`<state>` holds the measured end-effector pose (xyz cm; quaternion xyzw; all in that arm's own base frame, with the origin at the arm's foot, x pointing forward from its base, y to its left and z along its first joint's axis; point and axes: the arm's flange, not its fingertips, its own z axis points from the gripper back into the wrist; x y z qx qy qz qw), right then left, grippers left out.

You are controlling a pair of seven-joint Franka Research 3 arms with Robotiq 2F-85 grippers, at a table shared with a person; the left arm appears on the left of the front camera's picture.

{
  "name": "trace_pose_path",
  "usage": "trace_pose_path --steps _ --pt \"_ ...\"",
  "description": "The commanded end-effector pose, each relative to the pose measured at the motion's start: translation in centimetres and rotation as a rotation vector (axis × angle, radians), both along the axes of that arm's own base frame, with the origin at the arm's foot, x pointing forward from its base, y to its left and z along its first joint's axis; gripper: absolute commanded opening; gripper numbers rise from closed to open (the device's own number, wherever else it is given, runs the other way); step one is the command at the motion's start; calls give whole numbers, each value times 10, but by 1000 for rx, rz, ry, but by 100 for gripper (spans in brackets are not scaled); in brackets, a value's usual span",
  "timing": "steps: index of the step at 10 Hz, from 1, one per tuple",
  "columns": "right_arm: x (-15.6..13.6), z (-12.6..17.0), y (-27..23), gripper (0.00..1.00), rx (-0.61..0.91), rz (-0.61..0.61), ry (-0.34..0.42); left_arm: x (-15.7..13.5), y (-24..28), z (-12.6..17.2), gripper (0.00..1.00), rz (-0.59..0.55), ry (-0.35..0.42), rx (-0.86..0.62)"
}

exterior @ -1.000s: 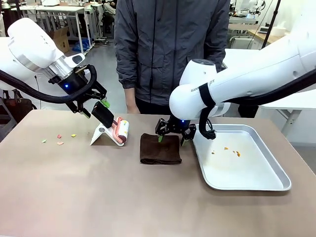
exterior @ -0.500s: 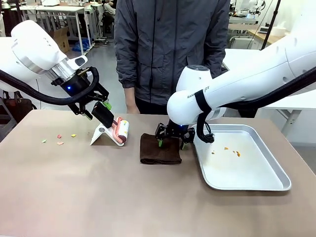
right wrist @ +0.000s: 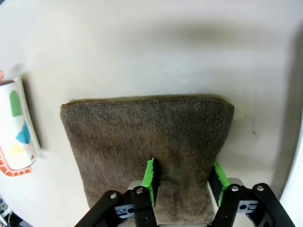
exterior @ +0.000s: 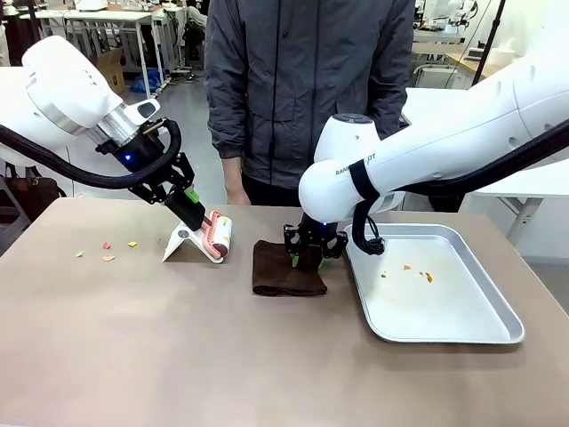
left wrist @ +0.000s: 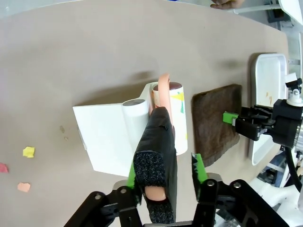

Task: Clean the surface of the table.
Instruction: Hold the Lint Roller with your left hand and the towel with your right hand.

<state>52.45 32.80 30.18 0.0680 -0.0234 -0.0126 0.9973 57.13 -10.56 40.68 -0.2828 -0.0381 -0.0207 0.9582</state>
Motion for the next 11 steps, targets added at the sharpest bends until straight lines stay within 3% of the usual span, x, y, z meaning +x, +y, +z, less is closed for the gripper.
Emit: trace_pose_path --steps 1,2,3,8,11 --pt "2 -2 6 0 -21 -1 2 -1 -3 -3 0 3 -11 -7" --pt "2 -2 6 4 -21 0 5 -2 -3 -3 4 7 -13 -3" --pt "2 -3 5 0 -18 5 9 -2 -3 -2 0 9 -16 -2" --pt "2 -3 3 0 5 10 13 -5 -5 1 0 5 -27 -11" --pt "-1 5 -22 0 185 -9 36 -17 -7 11 0 -60 -35 -83"
